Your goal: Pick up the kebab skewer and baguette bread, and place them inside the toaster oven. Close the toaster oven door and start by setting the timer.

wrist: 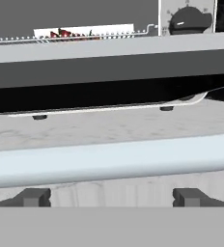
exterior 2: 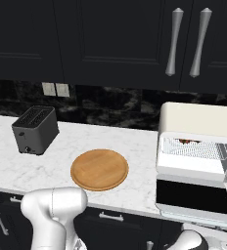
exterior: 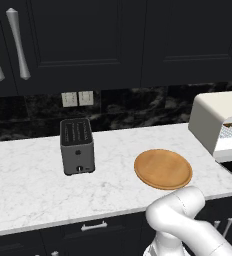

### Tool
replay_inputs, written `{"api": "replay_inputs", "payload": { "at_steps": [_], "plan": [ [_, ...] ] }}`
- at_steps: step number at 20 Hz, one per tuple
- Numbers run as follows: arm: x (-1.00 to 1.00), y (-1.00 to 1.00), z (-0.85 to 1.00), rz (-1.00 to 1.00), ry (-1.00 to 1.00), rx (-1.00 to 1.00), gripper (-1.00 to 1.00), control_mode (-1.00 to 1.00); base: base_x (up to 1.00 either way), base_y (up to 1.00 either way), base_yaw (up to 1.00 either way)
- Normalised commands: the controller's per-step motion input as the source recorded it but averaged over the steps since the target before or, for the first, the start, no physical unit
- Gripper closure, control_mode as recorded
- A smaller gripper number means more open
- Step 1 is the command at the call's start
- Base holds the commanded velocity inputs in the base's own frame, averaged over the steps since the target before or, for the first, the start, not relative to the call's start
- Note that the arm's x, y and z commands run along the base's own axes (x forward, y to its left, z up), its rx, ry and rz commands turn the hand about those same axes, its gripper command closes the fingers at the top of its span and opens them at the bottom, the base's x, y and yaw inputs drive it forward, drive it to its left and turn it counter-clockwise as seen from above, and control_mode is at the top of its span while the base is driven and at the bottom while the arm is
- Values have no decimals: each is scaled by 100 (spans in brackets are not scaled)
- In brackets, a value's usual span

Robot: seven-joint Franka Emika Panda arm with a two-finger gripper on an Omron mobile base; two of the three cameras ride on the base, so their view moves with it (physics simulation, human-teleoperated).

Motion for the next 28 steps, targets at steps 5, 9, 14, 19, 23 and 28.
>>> {"api": "replay_inputs", "payload": {
  "at_steps": [5, 9, 14, 19, 23, 28],
  "plan": [
    [25, 2, -2, 0, 0, 0, -100, -100, 0, 0, 0],
    [14, 0, -1, 0, 0, 0, -100, -100, 0, 0, 0],
    [4, 0, 0, 0, -1, 0, -100, -100, 0, 0, 0],
    [1, 2, 1, 0, -4, 0, -100, -100, 0, 0, 0],
    [9, 0, 17, 0, -2, 0, -100, -100, 0, 0, 0],
    [5, 0, 41, 0, -5, 0, -100, -100, 0, 0, 0]
  ]
}}
